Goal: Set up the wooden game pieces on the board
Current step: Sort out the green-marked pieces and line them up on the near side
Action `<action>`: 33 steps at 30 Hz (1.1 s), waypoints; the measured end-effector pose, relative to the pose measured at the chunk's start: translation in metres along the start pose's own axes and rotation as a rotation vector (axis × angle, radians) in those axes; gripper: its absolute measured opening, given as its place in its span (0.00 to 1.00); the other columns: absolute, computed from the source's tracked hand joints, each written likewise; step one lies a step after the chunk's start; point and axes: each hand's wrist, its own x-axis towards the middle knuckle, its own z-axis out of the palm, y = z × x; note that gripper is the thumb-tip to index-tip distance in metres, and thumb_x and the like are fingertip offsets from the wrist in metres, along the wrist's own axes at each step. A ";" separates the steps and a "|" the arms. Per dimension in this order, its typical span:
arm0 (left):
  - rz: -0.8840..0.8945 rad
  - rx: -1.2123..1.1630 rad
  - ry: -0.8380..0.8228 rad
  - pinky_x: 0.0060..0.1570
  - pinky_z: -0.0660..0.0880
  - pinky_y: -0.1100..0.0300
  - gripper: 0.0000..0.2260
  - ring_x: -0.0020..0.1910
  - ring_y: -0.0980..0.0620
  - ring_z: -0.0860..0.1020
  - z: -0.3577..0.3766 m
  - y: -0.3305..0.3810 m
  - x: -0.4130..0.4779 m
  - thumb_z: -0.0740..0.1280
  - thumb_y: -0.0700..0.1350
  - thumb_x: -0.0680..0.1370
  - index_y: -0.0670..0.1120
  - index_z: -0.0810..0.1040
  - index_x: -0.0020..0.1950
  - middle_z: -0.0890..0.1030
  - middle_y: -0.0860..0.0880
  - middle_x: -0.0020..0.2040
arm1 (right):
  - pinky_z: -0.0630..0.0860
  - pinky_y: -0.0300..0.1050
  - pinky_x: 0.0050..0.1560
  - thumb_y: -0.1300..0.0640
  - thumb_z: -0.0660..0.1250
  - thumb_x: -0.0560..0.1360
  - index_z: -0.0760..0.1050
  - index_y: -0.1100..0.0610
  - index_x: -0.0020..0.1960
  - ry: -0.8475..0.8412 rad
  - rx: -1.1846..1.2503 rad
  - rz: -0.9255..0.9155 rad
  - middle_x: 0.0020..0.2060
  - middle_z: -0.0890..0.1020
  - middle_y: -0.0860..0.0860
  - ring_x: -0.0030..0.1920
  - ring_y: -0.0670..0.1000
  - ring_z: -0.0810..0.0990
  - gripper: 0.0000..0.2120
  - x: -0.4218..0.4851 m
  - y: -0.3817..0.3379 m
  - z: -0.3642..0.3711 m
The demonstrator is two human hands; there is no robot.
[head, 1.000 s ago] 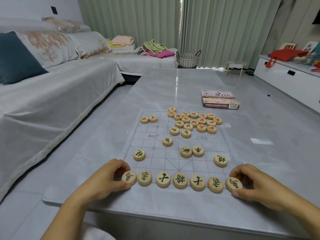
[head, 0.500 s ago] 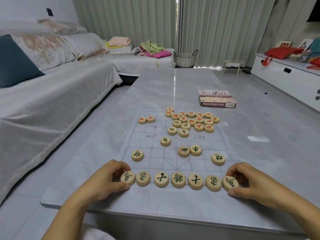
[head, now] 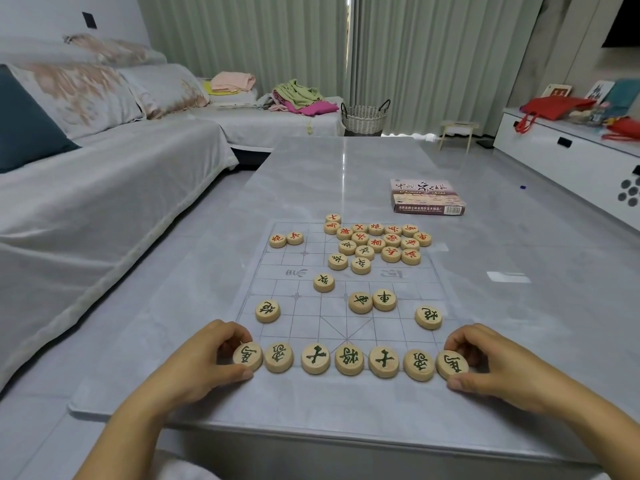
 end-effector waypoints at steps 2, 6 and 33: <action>-0.003 -0.006 0.001 0.42 0.69 0.68 0.14 0.47 0.56 0.75 0.000 -0.001 0.000 0.74 0.45 0.68 0.55 0.74 0.49 0.75 0.55 0.48 | 0.73 0.37 0.48 0.50 0.75 0.66 0.70 0.43 0.48 -0.004 -0.011 0.004 0.48 0.74 0.46 0.47 0.48 0.74 0.16 0.000 0.000 0.000; -0.019 -0.009 -0.004 0.43 0.70 0.67 0.14 0.47 0.56 0.75 0.000 -0.001 0.000 0.75 0.46 0.68 0.56 0.74 0.49 0.75 0.55 0.49 | 0.72 0.35 0.47 0.49 0.75 0.66 0.71 0.43 0.48 -0.008 -0.021 -0.005 0.48 0.74 0.46 0.47 0.47 0.74 0.16 0.001 0.000 -0.001; 0.053 -0.195 0.334 0.37 0.70 0.74 0.11 0.40 0.58 0.74 0.004 0.006 0.011 0.73 0.44 0.69 0.54 0.75 0.48 0.78 0.50 0.41 | 0.70 0.42 0.54 0.53 0.67 0.73 0.75 0.54 0.59 0.326 -0.168 -0.136 0.49 0.73 0.48 0.52 0.49 0.74 0.16 0.084 -0.054 -0.018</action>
